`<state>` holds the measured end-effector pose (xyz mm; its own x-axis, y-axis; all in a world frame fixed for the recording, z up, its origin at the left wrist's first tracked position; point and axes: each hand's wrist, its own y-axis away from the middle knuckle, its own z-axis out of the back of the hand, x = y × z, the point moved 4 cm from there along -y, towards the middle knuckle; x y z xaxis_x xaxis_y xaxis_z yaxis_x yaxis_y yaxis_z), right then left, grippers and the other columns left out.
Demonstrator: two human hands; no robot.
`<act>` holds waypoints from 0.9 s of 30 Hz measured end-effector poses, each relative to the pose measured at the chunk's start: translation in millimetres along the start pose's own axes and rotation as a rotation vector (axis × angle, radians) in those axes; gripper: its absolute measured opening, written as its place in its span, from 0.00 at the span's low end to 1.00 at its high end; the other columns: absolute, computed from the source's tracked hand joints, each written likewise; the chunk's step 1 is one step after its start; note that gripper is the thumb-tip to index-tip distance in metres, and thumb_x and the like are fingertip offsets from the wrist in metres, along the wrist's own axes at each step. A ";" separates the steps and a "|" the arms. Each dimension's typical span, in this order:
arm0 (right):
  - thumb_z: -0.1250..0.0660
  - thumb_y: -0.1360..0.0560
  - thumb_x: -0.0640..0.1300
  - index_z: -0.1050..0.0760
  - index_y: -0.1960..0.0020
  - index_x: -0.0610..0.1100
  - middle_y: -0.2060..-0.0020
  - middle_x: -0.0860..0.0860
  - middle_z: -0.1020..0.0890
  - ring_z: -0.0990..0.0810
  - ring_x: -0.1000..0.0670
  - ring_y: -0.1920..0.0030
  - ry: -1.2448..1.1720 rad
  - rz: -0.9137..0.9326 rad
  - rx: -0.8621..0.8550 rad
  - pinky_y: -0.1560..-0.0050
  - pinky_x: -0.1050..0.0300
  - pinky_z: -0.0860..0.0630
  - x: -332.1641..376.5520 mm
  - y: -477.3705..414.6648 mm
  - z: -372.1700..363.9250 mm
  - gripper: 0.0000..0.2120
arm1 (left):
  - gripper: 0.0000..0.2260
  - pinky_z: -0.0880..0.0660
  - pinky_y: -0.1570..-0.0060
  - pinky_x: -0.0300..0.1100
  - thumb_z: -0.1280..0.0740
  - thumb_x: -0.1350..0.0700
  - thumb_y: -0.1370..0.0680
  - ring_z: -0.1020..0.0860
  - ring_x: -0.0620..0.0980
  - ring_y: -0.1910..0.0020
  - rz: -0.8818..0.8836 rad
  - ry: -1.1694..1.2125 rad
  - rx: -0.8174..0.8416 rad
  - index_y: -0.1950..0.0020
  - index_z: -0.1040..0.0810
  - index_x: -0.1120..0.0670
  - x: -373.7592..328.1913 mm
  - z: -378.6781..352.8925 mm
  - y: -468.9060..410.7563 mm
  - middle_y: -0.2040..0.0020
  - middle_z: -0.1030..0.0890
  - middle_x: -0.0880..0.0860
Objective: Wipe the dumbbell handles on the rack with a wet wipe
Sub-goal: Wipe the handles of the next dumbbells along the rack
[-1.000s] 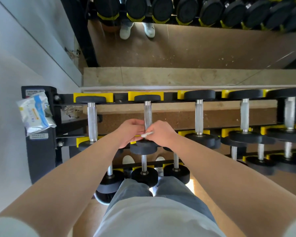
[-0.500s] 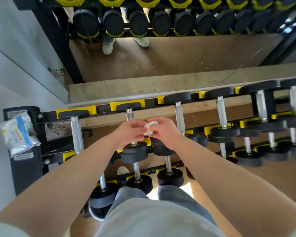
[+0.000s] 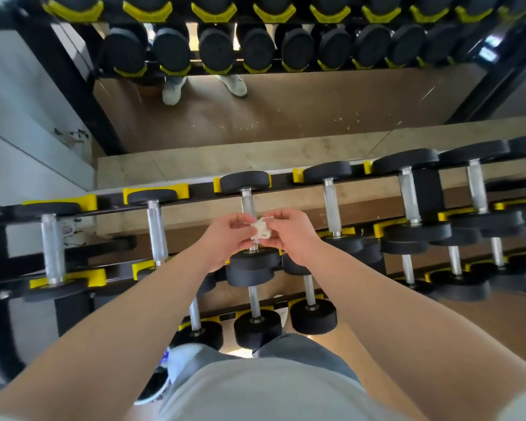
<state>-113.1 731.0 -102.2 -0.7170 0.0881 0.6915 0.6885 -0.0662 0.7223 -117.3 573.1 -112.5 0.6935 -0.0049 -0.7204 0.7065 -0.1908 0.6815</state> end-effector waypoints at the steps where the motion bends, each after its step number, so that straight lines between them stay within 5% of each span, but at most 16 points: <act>1: 0.33 0.18 0.38 0.20 0.42 0.38 0.48 0.39 0.14 0.12 0.42 0.50 0.054 0.006 0.008 0.52 0.49 0.14 1.7 -1.6 6.4 0.06 | 0.07 0.17 0.52 0.42 0.32 0.67 0.20 0.16 0.52 0.54 0.001 0.061 -0.008 0.46 0.22 0.57 0.5 -7.0 -0.7 0.47 0.17 0.60; 7: 0.33 0.17 0.47 0.18 0.38 0.44 0.50 0.47 0.13 0.13 0.49 0.49 0.218 0.058 0.175 0.46 0.52 0.15 6.6 -3.5 18.2 0.11 | 0.07 0.19 0.59 0.37 0.32 0.67 0.20 0.15 0.50 0.57 -0.013 0.288 -0.081 0.45 0.23 0.58 -2.0 -26.2 0.8 0.50 0.18 0.58; 11: 0.29 0.20 0.43 0.17 0.49 0.50 0.51 0.48 0.13 0.13 0.49 0.49 0.217 0.095 0.206 0.45 0.52 0.16 4.4 -5.6 12.6 0.04 | 0.07 0.20 0.59 0.40 0.27 0.55 0.21 0.17 0.47 0.56 0.013 0.019 -0.252 0.44 0.19 0.53 7.6 -18.0 0.7 0.51 0.16 0.53; 15: 0.26 0.23 0.43 0.15 0.46 0.47 0.55 0.52 0.13 0.13 0.51 0.50 0.226 0.106 0.056 0.44 0.49 0.16 0.8 -21.6 8.6 0.06 | 0.06 0.18 0.49 0.45 0.26 0.48 0.22 0.17 0.47 0.48 0.033 -0.087 -0.345 0.47 0.17 0.46 13.6 -2.6 -7.9 0.49 0.14 0.48; 18: 0.28 0.22 0.44 0.17 0.42 0.46 0.59 0.58 0.17 0.14 0.53 0.53 0.377 0.143 -0.180 0.44 0.50 0.16 7.2 -34.7 12.2 0.10 | 0.11 0.18 0.45 0.48 0.27 0.49 0.21 0.18 0.49 0.44 0.077 -0.128 -0.351 0.40 0.19 0.47 16.1 5.6 -18.6 0.44 0.16 0.47; 21: 0.30 0.22 0.43 0.20 0.40 0.50 0.49 0.51 0.15 0.14 0.49 0.51 0.485 0.181 -0.258 0.43 0.48 0.17 15.8 -44.5 6.8 0.12 | 0.16 0.18 0.49 0.45 0.31 0.50 0.19 0.20 0.50 0.42 0.093 -0.132 -0.306 0.31 0.25 0.51 15.7 7.0 -31.0 0.39 0.20 0.50; 24: 0.31 0.22 0.41 0.20 0.33 0.49 0.41 0.49 0.16 0.17 0.47 0.44 0.745 0.153 -0.147 0.39 0.52 0.20 13.2 -47.0 -6.5 0.18 | 0.14 0.20 0.55 0.41 0.34 0.54 0.17 0.18 0.52 0.45 0.121 -0.074 -0.201 0.31 0.25 0.52 17.6 4.9 -38.1 0.39 0.18 0.53; 27: 0.33 0.21 0.45 0.16 0.39 0.45 0.45 0.47 0.15 0.17 0.44 0.46 1.159 0.044 0.043 0.46 0.52 0.19 -1.9 -45.3 -13.9 0.12 | 0.11 0.18 0.52 0.45 0.35 0.57 0.17 0.17 0.55 0.44 0.127 -0.124 -0.163 0.34 0.24 0.51 23.5 7.3 -44.6 0.40 0.18 0.55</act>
<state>-144.5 720.0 -136.0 -0.3474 -0.8778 0.3297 0.7022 -0.0105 0.7119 -133.5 574.3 -160.7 0.7628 -0.1411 -0.6311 0.6351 -0.0202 0.7722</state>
